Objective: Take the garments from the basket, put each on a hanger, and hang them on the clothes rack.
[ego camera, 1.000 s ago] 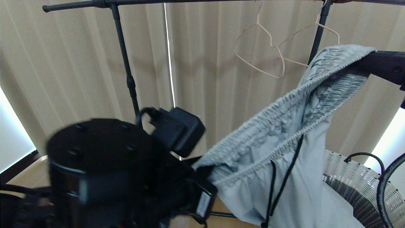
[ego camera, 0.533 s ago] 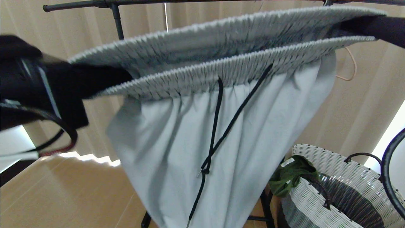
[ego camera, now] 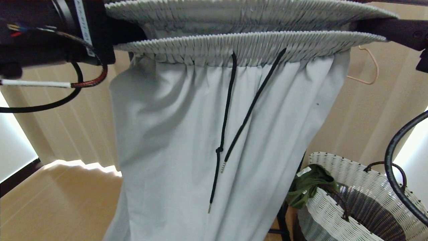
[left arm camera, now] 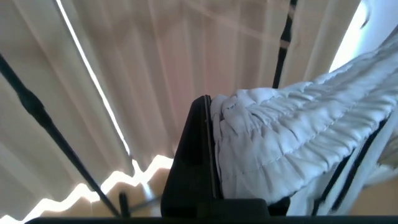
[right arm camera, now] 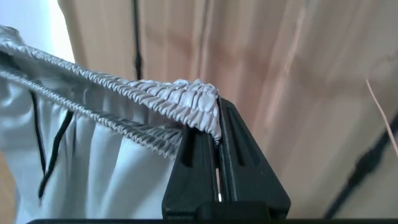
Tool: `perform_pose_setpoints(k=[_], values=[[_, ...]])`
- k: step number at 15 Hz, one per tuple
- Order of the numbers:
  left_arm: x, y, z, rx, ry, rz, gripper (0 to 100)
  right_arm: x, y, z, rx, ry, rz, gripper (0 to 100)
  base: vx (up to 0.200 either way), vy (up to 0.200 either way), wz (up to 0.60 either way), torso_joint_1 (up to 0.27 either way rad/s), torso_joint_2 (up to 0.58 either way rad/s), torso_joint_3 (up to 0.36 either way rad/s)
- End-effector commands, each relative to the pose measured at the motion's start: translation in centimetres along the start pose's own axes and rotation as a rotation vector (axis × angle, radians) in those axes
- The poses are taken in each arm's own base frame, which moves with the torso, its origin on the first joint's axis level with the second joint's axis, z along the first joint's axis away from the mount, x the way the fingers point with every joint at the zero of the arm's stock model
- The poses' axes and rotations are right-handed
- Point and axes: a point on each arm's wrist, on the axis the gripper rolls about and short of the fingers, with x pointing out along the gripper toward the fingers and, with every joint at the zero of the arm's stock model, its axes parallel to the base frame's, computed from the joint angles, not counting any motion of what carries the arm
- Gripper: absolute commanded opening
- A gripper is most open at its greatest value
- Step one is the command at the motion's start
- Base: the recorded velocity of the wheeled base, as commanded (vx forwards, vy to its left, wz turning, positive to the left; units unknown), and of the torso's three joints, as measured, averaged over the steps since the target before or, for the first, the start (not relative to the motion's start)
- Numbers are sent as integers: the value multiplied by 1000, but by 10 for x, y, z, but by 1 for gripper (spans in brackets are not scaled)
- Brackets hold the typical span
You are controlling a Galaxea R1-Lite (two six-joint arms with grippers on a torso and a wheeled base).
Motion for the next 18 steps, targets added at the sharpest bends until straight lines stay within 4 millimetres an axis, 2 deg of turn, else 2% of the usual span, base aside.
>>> perform_pose_setpoints(k=[1, 2, 3, 4, 6, 8, 16, 18], values=[[16, -3, -11, 8, 49, 1, 0, 5, -6, -8, -2, 29, -34, 0, 0, 0, 0, 0, 0, 0], [34, 2, -30, 30, 130, 33, 0, 9, -12, -18, -6, 66, -64, 0, 0, 0, 0, 0, 0, 0], [42, 5, -38, 30, 162, 48, 0, 10, -14, -21, -6, 80, -78, 0, 0, 0, 0, 0, 0, 0], [51, 4, -41, 27, 172, 51, 0, 12, -16, -24, -7, 89, -89, 0, 0, 0, 0, 0, 0, 0], [64, 2, -32, 15, 92, 52, 0, 13, -20, -23, -6, 84, -109, 0, 0, 0, 0, 0, 0, 0], [66, -1, -25, 15, 55, 41, 0, 13, -23, -24, -4, 89, -121, 0, 0, 0, 0, 0, 0, 0], [72, -18, -31, 26, 71, -13, 0, 19, -29, -33, -7, 127, -152, 0, 0, 0, 0, 0, 0, 0], [75, -19, -33, 26, 77, -15, 0, 24, -33, -44, -2, 168, -167, 0, 0, 0, 0, 0, 0, 0]])
